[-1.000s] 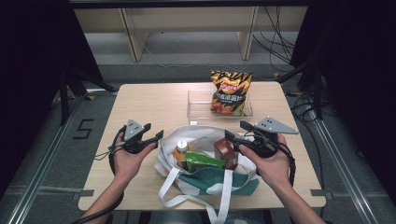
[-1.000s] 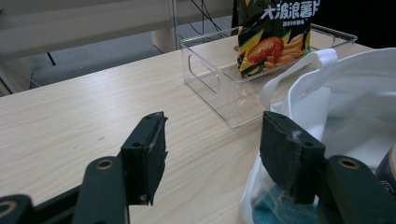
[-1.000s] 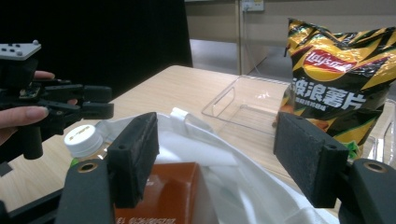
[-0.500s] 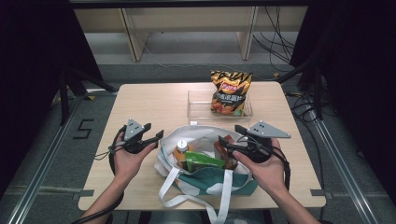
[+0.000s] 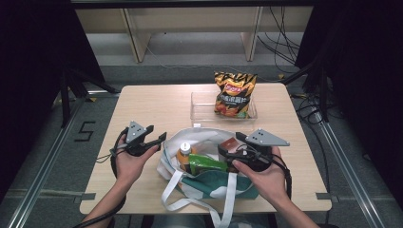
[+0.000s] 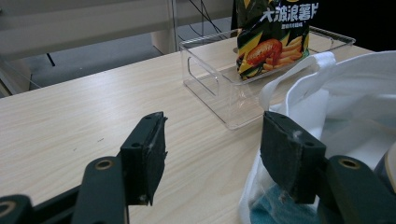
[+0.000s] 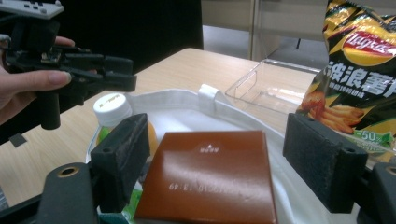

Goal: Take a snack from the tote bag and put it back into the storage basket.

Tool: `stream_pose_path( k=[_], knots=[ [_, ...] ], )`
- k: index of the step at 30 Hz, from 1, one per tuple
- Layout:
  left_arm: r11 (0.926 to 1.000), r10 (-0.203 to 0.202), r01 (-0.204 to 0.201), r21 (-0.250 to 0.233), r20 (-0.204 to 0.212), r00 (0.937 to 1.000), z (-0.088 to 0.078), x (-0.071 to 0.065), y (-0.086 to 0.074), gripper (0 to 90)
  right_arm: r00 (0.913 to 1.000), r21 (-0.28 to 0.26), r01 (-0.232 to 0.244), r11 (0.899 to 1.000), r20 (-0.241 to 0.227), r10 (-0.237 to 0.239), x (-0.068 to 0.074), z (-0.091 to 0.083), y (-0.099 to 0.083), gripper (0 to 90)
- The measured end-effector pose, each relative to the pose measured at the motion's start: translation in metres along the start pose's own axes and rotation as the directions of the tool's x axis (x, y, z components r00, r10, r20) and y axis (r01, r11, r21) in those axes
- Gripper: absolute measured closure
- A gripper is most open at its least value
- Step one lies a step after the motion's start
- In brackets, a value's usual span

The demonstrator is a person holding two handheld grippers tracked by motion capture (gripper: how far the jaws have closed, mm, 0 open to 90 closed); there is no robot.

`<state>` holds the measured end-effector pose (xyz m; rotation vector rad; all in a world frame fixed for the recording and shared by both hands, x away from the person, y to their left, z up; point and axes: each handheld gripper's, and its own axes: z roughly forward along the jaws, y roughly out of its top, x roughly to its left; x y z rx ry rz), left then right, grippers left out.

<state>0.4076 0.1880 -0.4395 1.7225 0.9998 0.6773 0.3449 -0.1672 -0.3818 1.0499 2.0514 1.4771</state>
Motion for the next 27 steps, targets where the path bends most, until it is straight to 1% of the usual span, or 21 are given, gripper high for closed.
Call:
stream_pose_path(
  k=[3,5,6,7,8,9,10,11,12,13,14,15,16,17,18,19,20,21,27],
  knots=[
    [1.0,0.002,-0.002,0.001,0.0,1.0,0.0,0.0,0.0,40.1,0.9999,0.003,-0.007,1.0,-0.009,0.008,0.001,0.002,-0.003,22.2],
    [1.0,0.004,-0.004,0.004,0.0,1.0,0.0,0.0,0.0,40.1,1.0,0.01,0.003,1.0,0.003,-0.003,0.001,0.002,-0.004,21.7],
    [1.0,0.005,-0.005,0.005,0.0,1.0,0.0,0.0,0.0,40.1,0.9999,0.001,0.016,1.0,0.0,-0.016,0.0,0.004,-0.006,21.6],
    [1.0,0.005,-0.005,0.005,0.001,1.0,0.001,0.0,0.0,40.1,0.9999,0.001,0.016,1.0,0.0,-0.016,0.0,0.004,-0.006,21.6],
    [1.0,0.005,-0.005,0.006,0.001,1.0,0.001,0.0,-0.001,40.1,0.9992,0.006,0.035,0.999,0.018,-0.035,0.0,0.004,-0.006,21.6],
    [1.0,0.006,-0.006,0.005,0.002,1.0,0.001,0.0,-0.001,40.1,0.9999,0.014,0.01,1.0,0.011,-0.01,0.002,0.005,-0.008,21.6],
    [1.0,0.007,-0.007,0.004,0.002,1.0,0.0,0.0,0.0,40.1,0.9989,0.016,0.041,0.999,0.024,-0.041,0.0,0.005,-0.009,21.4],
    [1.0,0.004,-0.004,0.002,0.002,1.0,0.0,0.0,0.0,40.1,0.9995,0.01,0.032,0.999,0.005,-0.032,0.0,0.007,-0.01,21.5],
    [1.0,0.004,-0.004,0.002,0.002,1.0,0.0,0.0,0.0,40.1,0.9995,0.024,0.021,0.999,0.024,-0.022,0.002,0.006,-0.011,21.6],
    [1.0,0.005,-0.005,0.002,0.001,1.0,0.0,0.0,0.0,40.1,0.9994,0.017,0.025,1.0,0.023,-0.025,0.002,0.007,-0.012,21.6],
    [1.0,0.005,-0.005,0.003,0.001,1.0,0.0,0.0,0.0,40.1,0.9983,0.021,0.054,0.998,0.02,-0.054,0.0,0.007,-0.013,21.6],
    [1.0,0.004,-0.004,0.005,0.001,1.0,0.0,0.0,0.0,40.1,0.9989,0.013,0.046,0.999,0.013,-0.046,0.0,0.009,-0.015,21.6],
    [1.0,0.004,-0.004,0.005,0.001,1.0,0.0,0.0,0.0,40.1,0.9991,0.023,0.034,0.999,0.023,-0.035,0.0,0.009,-0.016,21.5],
    [1.0,0.002,-0.002,0.003,0.001,1.0,0.0,0.001,0.0,40.1,0.9989,0.019,0.045,0.999,0.014,-0.046,-0.001,0.011,-0.017,21.9],
    [1.0,0.004,-0.004,0.001,0.001,1.0,0.0,0.001,0.0,40.1,0.9995,0.023,0.022,0.999,0.021,-0.023,0.0,0.012,-0.019,22.3],
    [1.0,0.002,-0.002,-0.001,0.001,1.0,0.0,0.001,0.0,40.1,0.9995,0.023,0.022,0.999,0.021,-0.023,0.0,0.012,-0.019,22.3],
    [1.0,0.003,-0.003,0.0,-0.001,1.0,0.0,0.002,0.0,40.1,0.999,0.024,0.034,0.999,0.03,-0.034,0.0,0.012,-0.02,22.4],
    [1.0,0.002,-0.002,0.002,-0.003,1.0,0.0,0.002,0.0,40.1,0.9987,0.037,0.038,0.999,0.031,-0.039,-0.001,0.011,-0.02,22.8],
    [1.0,0.003,-0.003,0.002,0.001,1.0,0.0,0.001,0.0,40.1,0.9985,0.034,0.049,0.998,0.024,-0.05,0.0,0.012,-0.021,27.3]
  ],
)
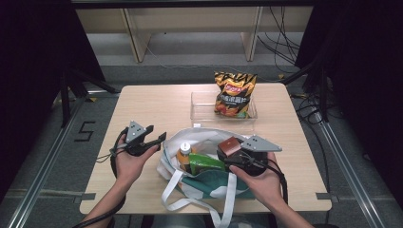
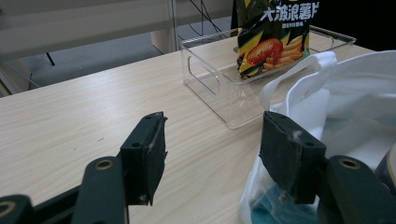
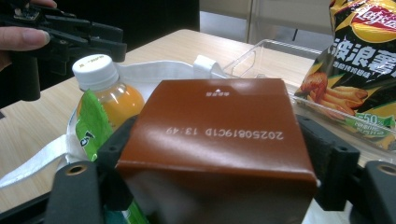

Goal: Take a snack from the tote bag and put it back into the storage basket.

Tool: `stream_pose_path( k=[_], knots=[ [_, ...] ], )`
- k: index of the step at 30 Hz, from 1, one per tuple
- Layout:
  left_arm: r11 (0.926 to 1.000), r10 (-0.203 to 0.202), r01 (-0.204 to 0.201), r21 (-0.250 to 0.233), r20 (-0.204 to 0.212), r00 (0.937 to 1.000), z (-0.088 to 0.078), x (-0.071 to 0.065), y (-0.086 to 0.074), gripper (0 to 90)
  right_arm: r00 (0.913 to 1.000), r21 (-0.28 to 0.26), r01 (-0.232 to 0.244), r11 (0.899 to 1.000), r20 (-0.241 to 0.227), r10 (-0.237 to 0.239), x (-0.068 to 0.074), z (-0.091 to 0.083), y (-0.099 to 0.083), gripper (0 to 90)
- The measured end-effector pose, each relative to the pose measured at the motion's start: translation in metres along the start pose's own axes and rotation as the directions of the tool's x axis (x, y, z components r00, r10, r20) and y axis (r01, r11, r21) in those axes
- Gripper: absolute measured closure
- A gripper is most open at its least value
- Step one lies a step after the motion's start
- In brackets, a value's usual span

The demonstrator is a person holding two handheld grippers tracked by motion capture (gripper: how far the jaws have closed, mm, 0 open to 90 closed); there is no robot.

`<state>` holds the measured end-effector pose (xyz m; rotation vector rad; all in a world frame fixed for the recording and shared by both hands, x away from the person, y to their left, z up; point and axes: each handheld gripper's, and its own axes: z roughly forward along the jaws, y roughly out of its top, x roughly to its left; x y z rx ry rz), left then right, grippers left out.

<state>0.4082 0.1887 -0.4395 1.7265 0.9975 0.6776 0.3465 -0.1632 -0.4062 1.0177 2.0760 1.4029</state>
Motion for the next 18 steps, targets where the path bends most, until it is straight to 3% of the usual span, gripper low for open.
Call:
stream_pose_path(
  k=[2,6,7,10,11,12,13,14,18],
  knots=[
    [1.0,-0.001,0.001,0.001,0.0,1.0,0.0,-0.0002,-0.0001,40.1,0.9994,0.006,0.035,0.999,0.007,-0.035,-0.0019,-0.0011,-0.0003,29.3],
    [1.0,0.001,-0.001,0.001,-0.001,1.0,-0.0003,0.0003,-0.0001,40.1,1.0,0.008,0.007,1.0,0.007,-0.007,-0.0011,-0.001,-0.0008,30.6],
    [1.0,0.003,-0.003,0.001,-0.002,1.0,-0.0005,0.0006,0.0001,40.1,0.9997,0.001,0.023,1.0,0.009,-0.023,-0.0015,-0.0006,-0.0005,32.0],
    [1.0,0.001,-0.001,0.001,-0.002,1.0,-0.0003,0.0009,-0.0002,40.1,0.9998,0.001,0.01,1.0,0.018,-0.01,-0.0003,-0.0034,0.0002,36.6],
    [1.0,0.005,-0.005,0.002,-0.002,1.0,-0.0003,0.001,-0.0002,40.1,0.9992,-0.023,0.036,0.999,0.02,-0.035,-0.0015,-0.0024,0.0002,37.5],
    [1.0,0.003,-0.003,0.001,-0.002,1.0,-0.0002,0.0008,-0.0002,40.1,0.9991,-0.014,0.037,0.999,0.024,-0.036,-0.0017,-0.004,0.0008,37.9],
    [1.0,0.003,-0.003,0.001,-0.002,1.0,-0.0003,0.0007,-0.0002,40.1,0.9995,-0.015,0.01,1.0,0.03,-0.009,-0.0004,-0.0048,0.0005,38.0],
    [1.0,0.003,-0.003,0.001,-0.002,1.0,-0.0003,0.0006,-0.0001,40.1,0.9991,-0.024,0.031,0.999,0.028,-0.03,-0.0027,-0.0047,0.0008,38.1],
    [1.0,0.002,-0.002,0.001,-0.001,1.0,-0.0003,0.0002,0.0,40.1,0.9997,-0.011,0.014,1.0,0.021,-0.014,-0.0028,-0.0068,0.0013,38.3]
  ],
)
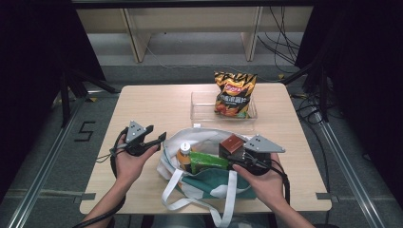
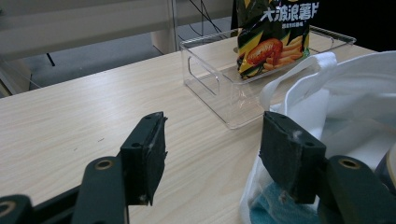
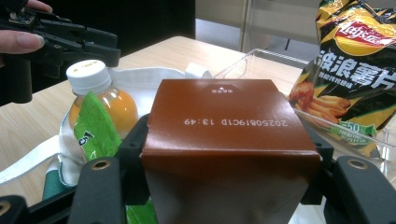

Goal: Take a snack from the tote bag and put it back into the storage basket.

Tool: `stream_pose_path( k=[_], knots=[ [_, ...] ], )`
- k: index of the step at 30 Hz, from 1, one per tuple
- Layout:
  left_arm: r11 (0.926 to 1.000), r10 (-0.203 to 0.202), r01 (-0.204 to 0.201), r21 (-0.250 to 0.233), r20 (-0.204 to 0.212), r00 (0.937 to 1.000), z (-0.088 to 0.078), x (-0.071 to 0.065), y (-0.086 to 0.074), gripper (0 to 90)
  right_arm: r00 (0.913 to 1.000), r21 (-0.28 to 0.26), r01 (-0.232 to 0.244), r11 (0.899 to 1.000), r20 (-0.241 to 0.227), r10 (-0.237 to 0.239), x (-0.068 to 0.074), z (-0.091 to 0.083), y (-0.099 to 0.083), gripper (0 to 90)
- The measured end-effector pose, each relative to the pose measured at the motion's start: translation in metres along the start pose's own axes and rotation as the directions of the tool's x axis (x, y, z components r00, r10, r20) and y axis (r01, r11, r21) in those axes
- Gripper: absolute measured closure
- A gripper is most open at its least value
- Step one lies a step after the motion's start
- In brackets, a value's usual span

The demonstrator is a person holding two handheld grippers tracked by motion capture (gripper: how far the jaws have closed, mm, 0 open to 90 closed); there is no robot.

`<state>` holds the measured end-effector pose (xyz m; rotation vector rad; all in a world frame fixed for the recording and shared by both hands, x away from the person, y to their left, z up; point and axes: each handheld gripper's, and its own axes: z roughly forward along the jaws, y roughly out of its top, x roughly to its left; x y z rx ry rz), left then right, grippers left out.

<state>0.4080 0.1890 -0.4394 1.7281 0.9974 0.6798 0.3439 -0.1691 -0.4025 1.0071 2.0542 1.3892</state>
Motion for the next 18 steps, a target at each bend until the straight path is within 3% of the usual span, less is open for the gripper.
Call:
stream_pose_path(
  k=[2,3,6,9,12,13,16,17,18],
  knots=[
    [1.0,0.002,-0.002,0.001,-0.002,1.0,0.0,0.0,0.0,40.1,0.9996,-0.014,0.027,1.0,0.002,-0.027,-0.002,0.0,0.001,38.4],
    [1.0,0.001,-0.001,0.001,-0.001,1.0,0.0,0.0,0.0,40.1,1.0,-0.004,0.0,1.0,-0.005,0.0,-0.001,-0.001,0.001,38.4],
    [1.0,0.001,-0.001,0.0,0.0,1.0,0.0,0.001,0.0,40.1,0.9999,-0.028,-0.012,1.0,-0.009,0.012,0.0,-0.002,0.003,38.6],
    [1.0,0.001,-0.001,0.0,-0.001,1.0,0.0,0.0,0.0,40.1,0.9999,-0.03,0.016,0.999,-0.003,-0.017,-0.002,-0.004,0.006,38.6],
    [1.0,0.002,-0.002,0.001,-0.003,1.0,0.0,0.0,0.0,40.1,1.0,-0.048,0.0,0.999,0.0,0.0,-0.002,-0.008,0.01,38.7],
    [1.0,0.001,-0.001,0.0,-0.003,1.0,0.0,0.0,0.0,40.1,0.9997,-0.052,0.01,0.999,-0.024,-0.011,-0.004,-0.008,0.012,38.6],
    [1.0,0.001,-0.001,0.001,-0.002,1.0,0.0,0.0,0.0,40.1,0.9999,-0.06,-0.012,0.998,-0.007,0.012,-0.003,-0.011,0.014,38.7],
    [1.0,0.0,0.0,0.0,-0.002,1.0,0.0,0.0,0.0,40.1,0.9998,-0.074,0.013,0.997,-0.013,-0.014,-0.006,-0.012,0.016,38.7],
    [1.0,0.001,-0.001,0.0,-0.002,1.0,0.0,0.0,0.0,40.1,0.9999,-0.074,0.006,0.997,-0.015,-0.007,-0.006,-0.014,0.018,38.7]
  ],
)
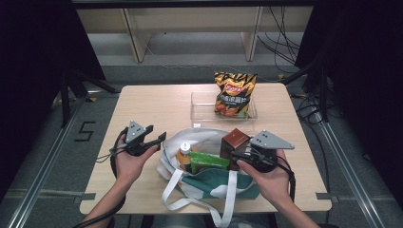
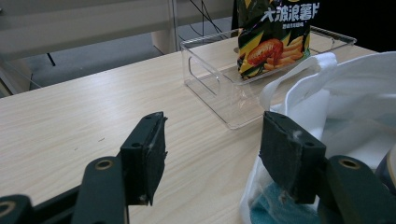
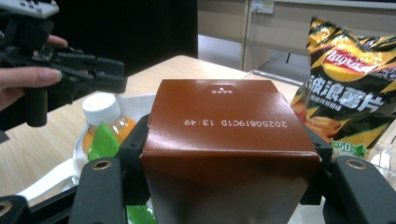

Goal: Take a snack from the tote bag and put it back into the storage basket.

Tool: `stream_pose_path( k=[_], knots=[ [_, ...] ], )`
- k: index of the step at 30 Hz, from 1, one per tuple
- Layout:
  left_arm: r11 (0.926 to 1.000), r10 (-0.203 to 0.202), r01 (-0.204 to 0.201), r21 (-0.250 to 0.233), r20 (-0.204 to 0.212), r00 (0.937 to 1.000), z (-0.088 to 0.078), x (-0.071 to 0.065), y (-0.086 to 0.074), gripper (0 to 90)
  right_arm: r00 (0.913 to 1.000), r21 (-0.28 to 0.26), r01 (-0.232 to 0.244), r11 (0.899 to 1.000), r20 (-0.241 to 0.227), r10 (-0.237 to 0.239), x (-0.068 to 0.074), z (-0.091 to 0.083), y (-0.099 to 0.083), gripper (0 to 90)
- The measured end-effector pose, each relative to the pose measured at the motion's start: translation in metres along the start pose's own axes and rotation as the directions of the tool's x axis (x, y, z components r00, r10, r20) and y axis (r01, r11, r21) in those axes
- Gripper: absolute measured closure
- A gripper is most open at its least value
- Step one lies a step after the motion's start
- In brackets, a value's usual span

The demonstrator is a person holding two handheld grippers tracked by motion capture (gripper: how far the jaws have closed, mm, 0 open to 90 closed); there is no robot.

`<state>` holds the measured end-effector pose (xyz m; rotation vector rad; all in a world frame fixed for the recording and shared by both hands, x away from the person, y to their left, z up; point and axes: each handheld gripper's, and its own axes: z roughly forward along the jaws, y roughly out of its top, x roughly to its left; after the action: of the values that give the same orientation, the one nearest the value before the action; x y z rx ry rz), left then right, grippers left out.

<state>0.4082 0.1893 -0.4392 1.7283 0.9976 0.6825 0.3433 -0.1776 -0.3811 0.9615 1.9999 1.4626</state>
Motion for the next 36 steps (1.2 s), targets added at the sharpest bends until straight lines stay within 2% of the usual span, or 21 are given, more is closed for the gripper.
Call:
stream_pose_path(
  k=[1,3,5,7,9,10,11,13,15,22,24,25,26,27,28,30,31,33,34,36],
  knots=[
    [1.0,0.001,-0.001,0.001,-0.001,1.0,0.0,0.0,0.0,40.1,0.9997,-0.003,-0.022,1.0,0.006,0.022,0.001,-0.001,0.001,38.7],
    [1.0,0.0,0.0,0.0,0.0,1.0,0.0,0.0,0.0,40.1,1.0,-0.016,-0.005,1.0,0.005,0.005,-0.002,-0.004,0.006,38.8],
    [1.0,-0.001,0.001,0.001,0.0,1.0,0.0,0.0,0.0,40.1,0.9998,-0.02,-0.018,1.0,-0.004,0.018,-0.002,-0.004,0.008,38.8],
    [1.0,-0.001,0.001,0.001,0.0,1.0,0.0,0.0,0.0,40.1,0.9999,-0.026,-0.011,1.0,-0.001,0.011,-0.002,-0.006,0.011,38.8],
    [1.0,0.0,0.0,0.0,-0.001,1.0,0.0,0.0,0.0,40.1,0.9997,-0.039,-0.023,0.999,-0.003,0.023,-0.003,-0.008,0.015,38.8],
    [1.0,0.001,-0.001,0.001,-0.001,1.0,0.0,0.0,0.0,40.1,0.9986,-0.024,-0.052,0.998,0.0,0.052,-0.001,-0.01,0.016,38.8],
    [1.0,0.0,0.0,0.001,0.0,1.0,0.0,0.0,0.0,40.1,0.9994,-0.032,-0.034,0.999,-0.002,0.034,-0.003,-0.01,0.018,38.8],
    [1.0,-0.002,0.002,0.0,0.0,1.0,0.0,0.0,0.0,40.1,0.9991,-0.052,-0.042,0.998,0.006,0.042,-0.003,-0.01,0.02,38.8],
    [1.0,-0.001,0.001,0.001,-0.001,1.0,0.0,0.0,0.0,40.1,0.9991,-0.044,-0.043,0.998,-0.004,0.043,-0.004,-0.011,0.021,38.9],
    [1.0,-0.005,0.005,-0.001,-0.002,1.0,0.001,0.001,0.0,40.1,0.9986,-0.047,-0.052,0.998,0.005,0.052,-0.007,-0.015,0.027,39.0],
    [1.0,-0.004,0.004,-0.001,-0.001,1.0,0.001,0.0,0.0,40.1,0.9992,-0.061,-0.04,0.997,0.005,0.041,-0.009,-0.016,0.029,39.0],
    [1.0,-0.005,0.005,-0.002,-0.001,1.0,0.001,0.0,0.0,40.1,0.9984,-0.063,-0.056,0.996,0.006,0.057,-0.008,-0.017,0.03,39.1],
    [1.0,-0.004,0.004,-0.002,-0.001,1.0,0.0,0.0,0.0,40.1,0.9987,-0.067,-0.05,0.996,0.003,0.051,-0.009,-0.018,0.032,39.0],
    [1.0,-0.001,0.001,-0.001,-0.002,1.0,0.0,0.0,0.0,40.1,0.9993,-0.071,-0.027,0.997,0.022,0.029,-0.01,-0.019,0.033,39.1],
    [1.0,-0.001,0.001,-0.001,-0.001,1.0,0.0,0.0,0.0,40.1,0.9991,-0.07,-0.035,0.997,0.022,0.037,-0.01,-0.021,0.035,39.1],
    [1.0,-0.006,0.006,-0.001,-0.001,1.0,0.001,0.0,0.0,40.1,0.9993,-0.094,-0.022,0.995,0.028,0.025,-0.012,-0.022,0.038,39.1],
    [1.0,-0.006,0.006,0.0,-0.001,1.0,0.001,0.0,0.0,40.1,0.9989,-0.094,-0.034,0.995,0.028,0.037,-0.013,-0.024,0.04,39.1],
    [1.0,-0.007,0.007,0.0,-0.001,1.0,0.001,0.0,0.0,40.1,0.999,-0.088,-0.025,0.996,0.034,0.028,-0.015,-0.025,0.041,39.1],
    [1.0,-0.006,0.006,0.0,-0.002,1.0,0.001,0.0,0.0,40.1,0.998,-0.091,-0.048,0.995,0.036,0.052,-0.013,-0.026,0.041,39.1],
    [1.0,-0.007,0.007,0.0,-0.002,1.0,0.001,0.0,0.0,40.1,0.9984,-0.097,-0.037,0.995,0.039,0.041,-0.016,-0.026,0.043,39.1]
  ],
)
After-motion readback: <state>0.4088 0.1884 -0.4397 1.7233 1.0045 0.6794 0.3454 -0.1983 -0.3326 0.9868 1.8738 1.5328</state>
